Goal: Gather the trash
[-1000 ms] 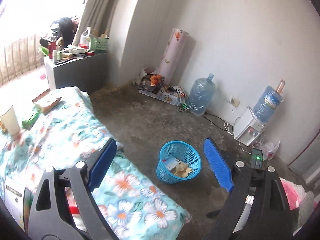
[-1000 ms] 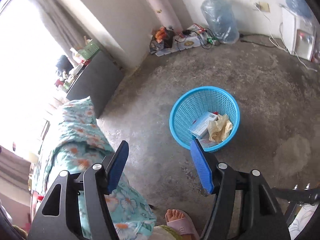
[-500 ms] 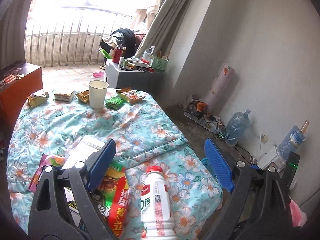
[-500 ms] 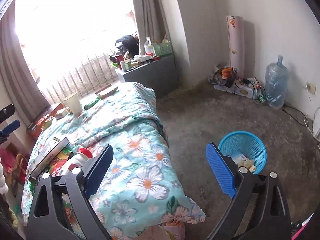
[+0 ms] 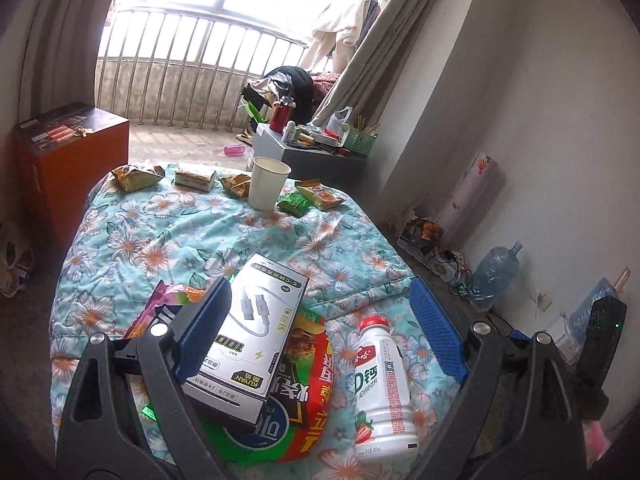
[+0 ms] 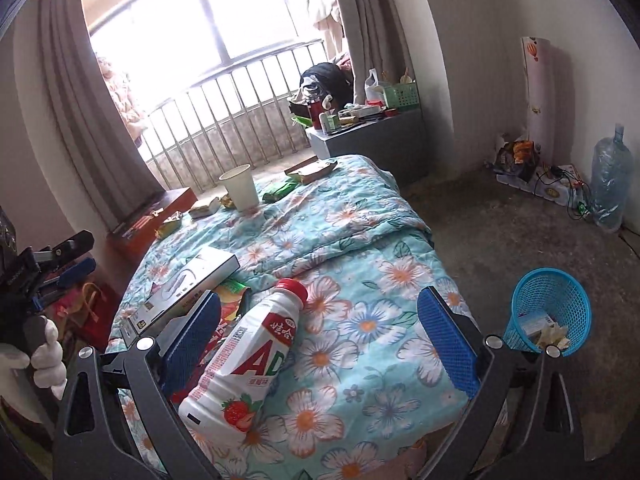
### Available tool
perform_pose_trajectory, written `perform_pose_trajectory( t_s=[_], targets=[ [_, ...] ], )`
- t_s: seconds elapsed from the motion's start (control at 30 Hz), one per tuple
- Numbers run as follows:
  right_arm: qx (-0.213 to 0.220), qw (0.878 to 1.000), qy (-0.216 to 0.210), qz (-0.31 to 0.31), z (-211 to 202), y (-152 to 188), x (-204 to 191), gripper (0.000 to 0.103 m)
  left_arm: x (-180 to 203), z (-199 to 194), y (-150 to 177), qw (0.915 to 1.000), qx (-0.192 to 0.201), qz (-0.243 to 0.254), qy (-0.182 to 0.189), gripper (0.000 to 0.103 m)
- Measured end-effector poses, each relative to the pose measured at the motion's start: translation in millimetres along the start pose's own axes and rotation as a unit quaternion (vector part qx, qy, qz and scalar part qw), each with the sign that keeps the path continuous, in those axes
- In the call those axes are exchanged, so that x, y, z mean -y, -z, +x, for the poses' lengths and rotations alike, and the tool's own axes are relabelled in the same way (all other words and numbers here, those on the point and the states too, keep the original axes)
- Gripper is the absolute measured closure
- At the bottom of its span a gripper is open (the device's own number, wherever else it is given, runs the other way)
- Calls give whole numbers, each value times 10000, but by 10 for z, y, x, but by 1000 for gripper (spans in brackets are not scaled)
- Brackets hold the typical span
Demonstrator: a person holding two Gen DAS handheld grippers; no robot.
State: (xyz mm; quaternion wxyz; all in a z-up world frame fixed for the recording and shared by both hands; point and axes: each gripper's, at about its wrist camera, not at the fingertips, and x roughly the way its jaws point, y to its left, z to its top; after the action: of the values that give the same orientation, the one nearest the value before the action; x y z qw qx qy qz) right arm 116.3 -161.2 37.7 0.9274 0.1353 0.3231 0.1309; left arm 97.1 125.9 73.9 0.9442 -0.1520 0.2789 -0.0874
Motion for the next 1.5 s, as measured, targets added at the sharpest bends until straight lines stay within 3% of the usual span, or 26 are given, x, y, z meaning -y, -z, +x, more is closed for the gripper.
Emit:
perform_pose_trajectory(
  t_s=[0.23, 0.37, 0.57, 0.93, 1.1, 1.33, 1.5],
  targets=[
    [-276, 9987, -194, 390, 73, -47, 32, 7, -270, -203, 55, 9996, 96, -132, -219, 17],
    [-600, 9945, -296, 810, 224, -42, 166, 7, -454, -337, 130, 9984, 171, -204, -500, 14],
    [-1052, 9891, -468, 917, 504, 15, 64, 7, -746, -460, 251, 9963, 120, -405, -748, 14],
    [-1816, 9765, -552, 1024, 882, 208, -70, 7, -892, -293, 329, 9969, -206, -515, -561, 13],
    [-1725, 9788, -485, 990, 870, 147, -99, 7, -864, -193, 332, 9975, -295, -468, -432, 13],
    [-1236, 9870, -802, 650, 757, -224, -344, 7, -936, -149, 383, 9969, -321, -599, -403, 13],
    [-1364, 9819, -1156, 633, 879, -310, -558, 7, -1063, -160, 435, 9958, -338, -750, -412, 13]
  ],
)
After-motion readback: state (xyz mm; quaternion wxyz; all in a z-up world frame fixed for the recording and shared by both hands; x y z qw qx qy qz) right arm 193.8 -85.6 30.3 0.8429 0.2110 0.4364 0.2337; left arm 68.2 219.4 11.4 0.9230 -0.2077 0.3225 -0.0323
